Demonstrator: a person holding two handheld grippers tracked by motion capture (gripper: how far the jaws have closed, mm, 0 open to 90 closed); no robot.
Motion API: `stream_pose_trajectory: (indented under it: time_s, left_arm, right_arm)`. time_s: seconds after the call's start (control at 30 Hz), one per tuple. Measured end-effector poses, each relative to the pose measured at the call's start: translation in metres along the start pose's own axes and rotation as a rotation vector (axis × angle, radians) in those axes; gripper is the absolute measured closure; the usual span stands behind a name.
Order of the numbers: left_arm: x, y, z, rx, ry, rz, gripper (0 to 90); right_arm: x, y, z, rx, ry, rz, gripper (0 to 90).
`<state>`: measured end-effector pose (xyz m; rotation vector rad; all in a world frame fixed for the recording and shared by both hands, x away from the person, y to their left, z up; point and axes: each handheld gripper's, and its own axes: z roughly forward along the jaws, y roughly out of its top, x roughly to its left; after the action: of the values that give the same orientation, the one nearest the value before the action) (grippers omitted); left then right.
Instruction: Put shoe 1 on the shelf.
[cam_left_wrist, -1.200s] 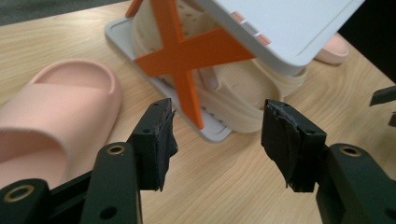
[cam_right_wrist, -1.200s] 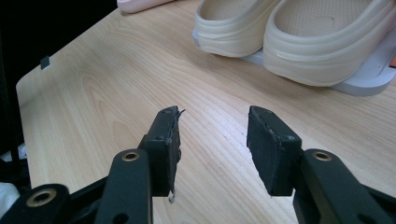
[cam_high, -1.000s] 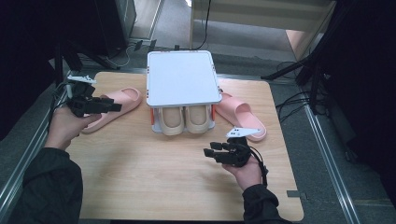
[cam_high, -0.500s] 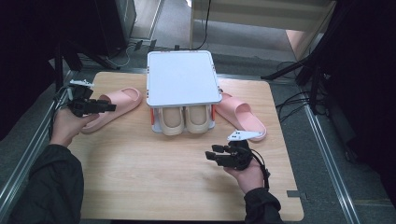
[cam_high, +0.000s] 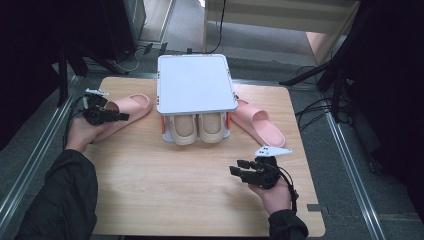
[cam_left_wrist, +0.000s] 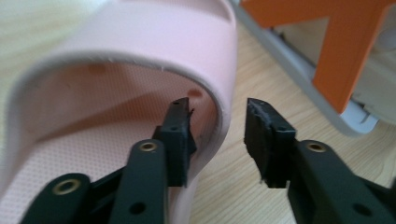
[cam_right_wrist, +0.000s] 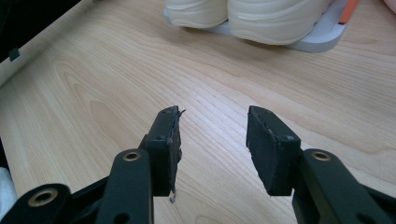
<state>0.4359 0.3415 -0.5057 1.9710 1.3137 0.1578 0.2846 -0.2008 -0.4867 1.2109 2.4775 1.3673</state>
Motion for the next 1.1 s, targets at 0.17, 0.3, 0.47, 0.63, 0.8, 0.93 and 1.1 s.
stream_pose_trajectory:
  time_s: [0.17,0.3,0.47,0.63,0.8,0.93,1.1]
  left_arm:
    - [0.000,0.002,0.003,0.005,0.015,0.004,73.7]
    - [-0.003,0.006,0.001,0.010,0.042,0.017,78.0]
    - [-0.006,0.010,-0.009,-0.021,0.062,0.005,84.4]
    - [-0.009,0.012,-0.022,-0.013,0.050,-0.031,84.6]
    - [-0.026,0.011,-0.038,-0.026,0.051,-0.005,84.5]
    - [-0.043,0.005,-0.055,-0.039,0.032,-0.003,84.4]
    - [-0.067,-0.009,-0.072,-0.039,0.019,0.011,84.3]
  right_arm:
    - [0.000,-0.002,0.000,0.009,-0.004,0.013,55.4]
    - [-0.001,-0.002,0.000,0.010,-0.002,0.018,55.5]
    - [-0.002,-0.002,0.000,0.006,0.008,0.024,56.1]
    - [-0.001,0.000,0.002,0.005,0.017,0.021,55.8]
    - [-0.001,0.004,0.003,0.005,0.020,0.015,55.4]
    - [0.000,0.007,0.005,0.002,0.028,0.007,55.4]
    - [0.001,0.014,0.010,0.001,0.042,-0.010,55.6]
